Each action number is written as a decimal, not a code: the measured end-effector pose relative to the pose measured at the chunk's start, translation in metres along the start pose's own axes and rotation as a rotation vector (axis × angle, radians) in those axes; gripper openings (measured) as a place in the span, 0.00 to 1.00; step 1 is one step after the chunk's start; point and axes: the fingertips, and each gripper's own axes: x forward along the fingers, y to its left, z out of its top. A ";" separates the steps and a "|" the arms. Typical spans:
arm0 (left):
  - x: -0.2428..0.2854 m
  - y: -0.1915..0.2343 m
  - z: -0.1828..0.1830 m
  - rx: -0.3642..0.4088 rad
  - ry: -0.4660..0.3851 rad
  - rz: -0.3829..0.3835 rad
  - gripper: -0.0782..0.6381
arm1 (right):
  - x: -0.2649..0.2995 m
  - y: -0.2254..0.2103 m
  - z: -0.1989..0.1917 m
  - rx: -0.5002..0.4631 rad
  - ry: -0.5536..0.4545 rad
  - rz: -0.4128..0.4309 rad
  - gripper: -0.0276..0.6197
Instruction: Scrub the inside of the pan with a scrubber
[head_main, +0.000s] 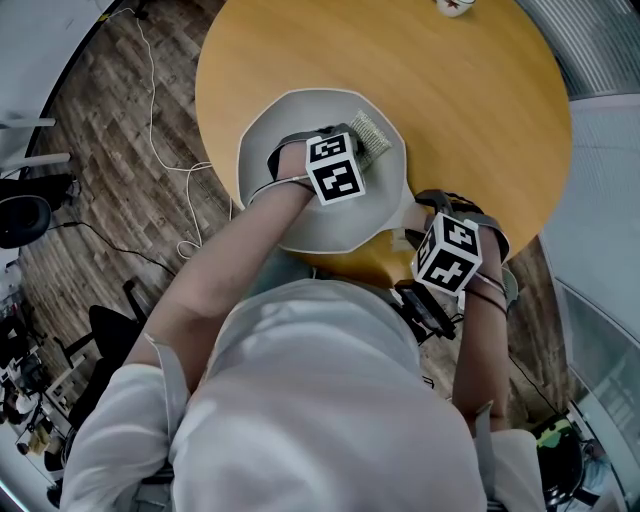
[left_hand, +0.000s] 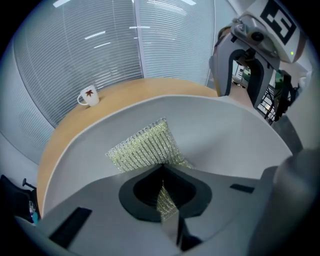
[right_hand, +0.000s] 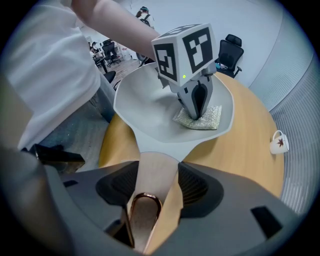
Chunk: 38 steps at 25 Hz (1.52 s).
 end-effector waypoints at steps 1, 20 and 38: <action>-0.001 0.004 0.000 -0.011 0.003 0.001 0.13 | -0.001 -0.001 0.000 0.003 -0.002 0.001 0.42; -0.017 0.032 -0.039 -0.194 0.088 0.018 0.13 | -0.002 0.008 0.004 0.018 -0.019 -0.007 0.42; -0.037 0.032 -0.090 -0.280 0.254 0.051 0.13 | 0.002 0.009 0.008 0.013 -0.023 -0.013 0.42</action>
